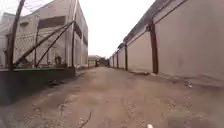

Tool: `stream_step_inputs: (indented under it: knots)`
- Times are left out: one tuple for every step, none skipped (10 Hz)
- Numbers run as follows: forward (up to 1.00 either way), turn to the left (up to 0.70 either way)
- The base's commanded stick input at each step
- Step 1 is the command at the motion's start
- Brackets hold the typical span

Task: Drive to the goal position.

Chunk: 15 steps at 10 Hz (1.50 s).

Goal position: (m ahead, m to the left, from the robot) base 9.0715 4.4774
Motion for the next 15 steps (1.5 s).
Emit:
stream_step_inputs:
  knots:
    - [1.0, 0.0]
    - [1.0, 0.0]
    - [1.0, 0.0]
    - [1.0, 0.0]
    - [1.0, 0.0]
    - [1.0, 0.23]
    - [1.0, 0.33]
    - [1.0, 0.09]
    - [1.0, 0.0]
    - [1.0, 0.0]
    - [1.0, 0.0]
    - [1.0, 0.35]
    - [1.0, 0.1]
    - [1.0, 0.0]
    - [1.0, 0.0]
